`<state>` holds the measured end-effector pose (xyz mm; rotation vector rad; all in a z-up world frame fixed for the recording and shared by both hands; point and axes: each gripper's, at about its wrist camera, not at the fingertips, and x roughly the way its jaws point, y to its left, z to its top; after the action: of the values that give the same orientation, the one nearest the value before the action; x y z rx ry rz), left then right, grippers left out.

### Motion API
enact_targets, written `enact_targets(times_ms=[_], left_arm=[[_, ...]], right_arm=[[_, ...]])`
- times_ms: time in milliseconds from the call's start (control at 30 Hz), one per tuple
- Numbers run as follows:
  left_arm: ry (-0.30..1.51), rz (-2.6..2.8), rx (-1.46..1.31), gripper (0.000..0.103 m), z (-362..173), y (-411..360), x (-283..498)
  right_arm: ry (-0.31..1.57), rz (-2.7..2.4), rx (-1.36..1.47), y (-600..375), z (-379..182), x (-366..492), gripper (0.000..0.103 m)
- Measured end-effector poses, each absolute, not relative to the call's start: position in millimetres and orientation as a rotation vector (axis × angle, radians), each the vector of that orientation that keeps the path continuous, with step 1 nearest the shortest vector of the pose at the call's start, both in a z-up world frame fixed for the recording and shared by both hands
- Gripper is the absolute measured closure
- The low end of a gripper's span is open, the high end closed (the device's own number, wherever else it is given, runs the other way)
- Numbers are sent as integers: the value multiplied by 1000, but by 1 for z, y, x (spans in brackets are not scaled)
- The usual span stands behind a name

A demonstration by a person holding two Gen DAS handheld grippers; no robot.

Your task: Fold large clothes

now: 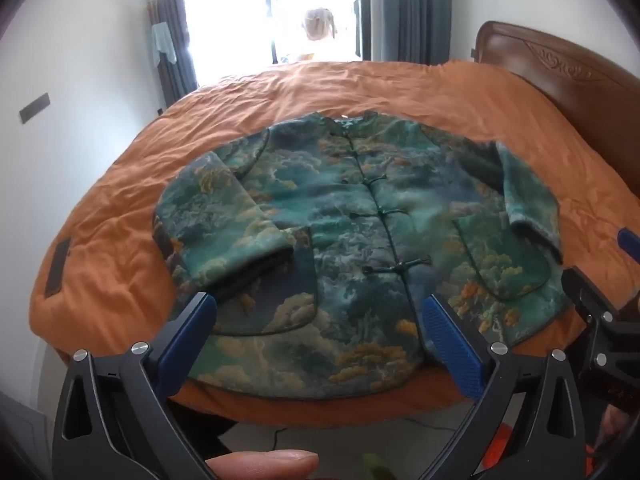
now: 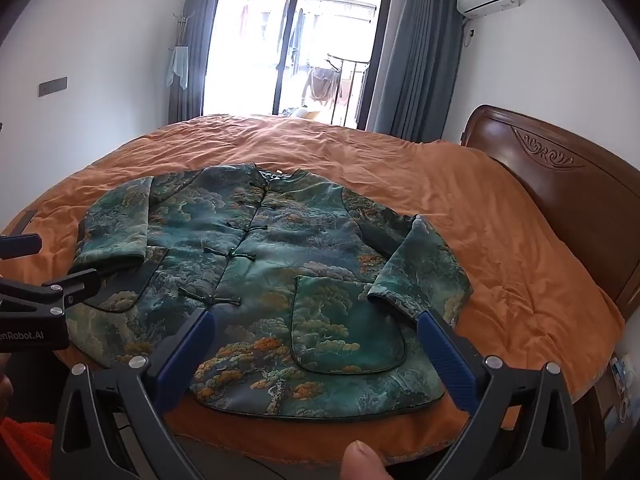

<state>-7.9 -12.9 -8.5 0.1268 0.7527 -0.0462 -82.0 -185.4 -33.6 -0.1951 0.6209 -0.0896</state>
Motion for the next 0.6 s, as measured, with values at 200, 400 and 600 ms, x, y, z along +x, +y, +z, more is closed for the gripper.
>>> enact_targets(times_ms=[200,400,600], left_arm=[[783,-114,60,0,-5,4,0],[770,-141,47,0,-3,1,1],[775,-154,65,0,-3,-4,1]], right_arm=[[617,-83,-193,-185,-34,-78,0],[601,-80,-189,-181,-33,-83,0],[610,-68,-179,-183,-36,-78,0]])
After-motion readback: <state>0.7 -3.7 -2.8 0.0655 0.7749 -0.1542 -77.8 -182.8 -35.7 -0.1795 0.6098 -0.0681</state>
